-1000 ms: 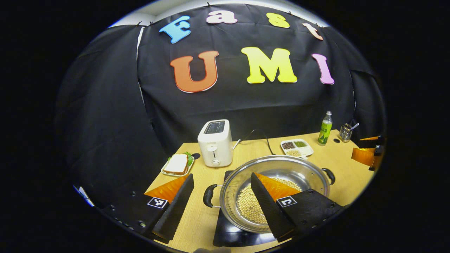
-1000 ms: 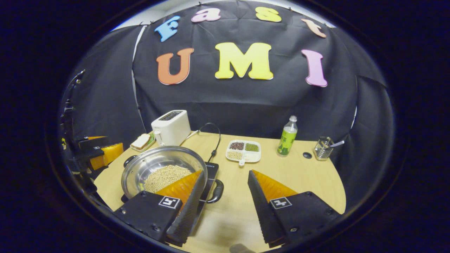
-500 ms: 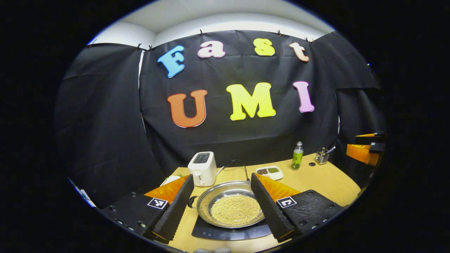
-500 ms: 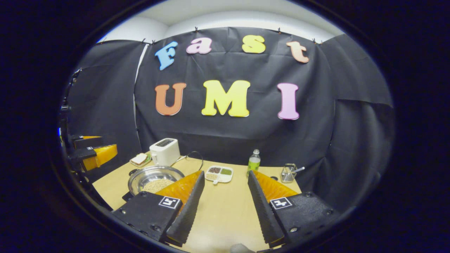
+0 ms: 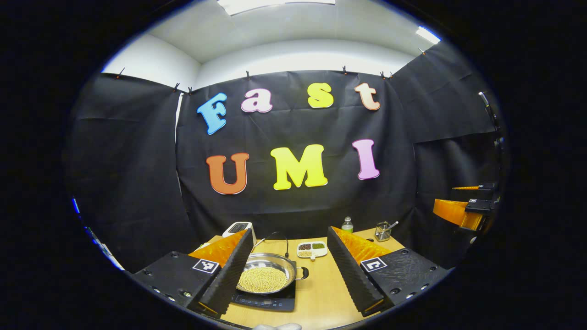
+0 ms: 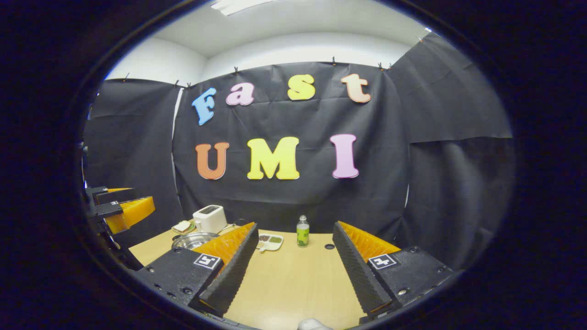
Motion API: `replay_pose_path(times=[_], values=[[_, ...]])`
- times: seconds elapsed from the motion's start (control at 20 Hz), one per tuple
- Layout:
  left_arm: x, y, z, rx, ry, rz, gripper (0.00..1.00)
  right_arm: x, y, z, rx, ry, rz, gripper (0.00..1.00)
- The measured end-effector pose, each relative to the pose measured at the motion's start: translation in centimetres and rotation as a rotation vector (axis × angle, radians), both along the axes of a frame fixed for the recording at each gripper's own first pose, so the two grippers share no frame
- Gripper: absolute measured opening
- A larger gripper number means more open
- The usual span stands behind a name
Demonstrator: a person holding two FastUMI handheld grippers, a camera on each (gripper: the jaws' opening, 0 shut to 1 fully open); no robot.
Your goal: First push the handle of the pot to place it horizontally, then grasp the pot with both hands and set it on the induction cooktop.
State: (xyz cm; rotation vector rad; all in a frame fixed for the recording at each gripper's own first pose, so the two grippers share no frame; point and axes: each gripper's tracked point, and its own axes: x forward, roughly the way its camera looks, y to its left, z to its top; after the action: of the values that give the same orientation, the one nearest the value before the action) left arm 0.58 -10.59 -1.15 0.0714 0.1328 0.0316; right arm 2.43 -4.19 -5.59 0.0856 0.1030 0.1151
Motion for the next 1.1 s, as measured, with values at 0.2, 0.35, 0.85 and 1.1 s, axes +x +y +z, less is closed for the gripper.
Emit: replay_pose_path(times=[0.2, 0.35, 0.85, 1.1], values=[[-2.2, -4.4, 1.6, -0.013, -0.035, -0.012, 0.96, -2.9, -5.6, 0.0, 0.034, -0.022, -0.046, 1.0], [-3.9, -6.0, 2.1, -0.014, -0.052, -0.003, 0.96, -3.5, -8.5, -0.1, 0.045, -0.015, -0.057, 0.96], [-6.9, -5.9, 1.5, -0.026, -0.045, 0.034, 0.96, -4.5, -10.3, 0.8, 0.022, -0.035, -0.029, 0.96], [-7.2, -4.9, 1.1, -0.029, -0.026, 0.042, 0.96, -4.5, -9.5, 1.1, 0.007, -0.032, -0.007, 0.96]])
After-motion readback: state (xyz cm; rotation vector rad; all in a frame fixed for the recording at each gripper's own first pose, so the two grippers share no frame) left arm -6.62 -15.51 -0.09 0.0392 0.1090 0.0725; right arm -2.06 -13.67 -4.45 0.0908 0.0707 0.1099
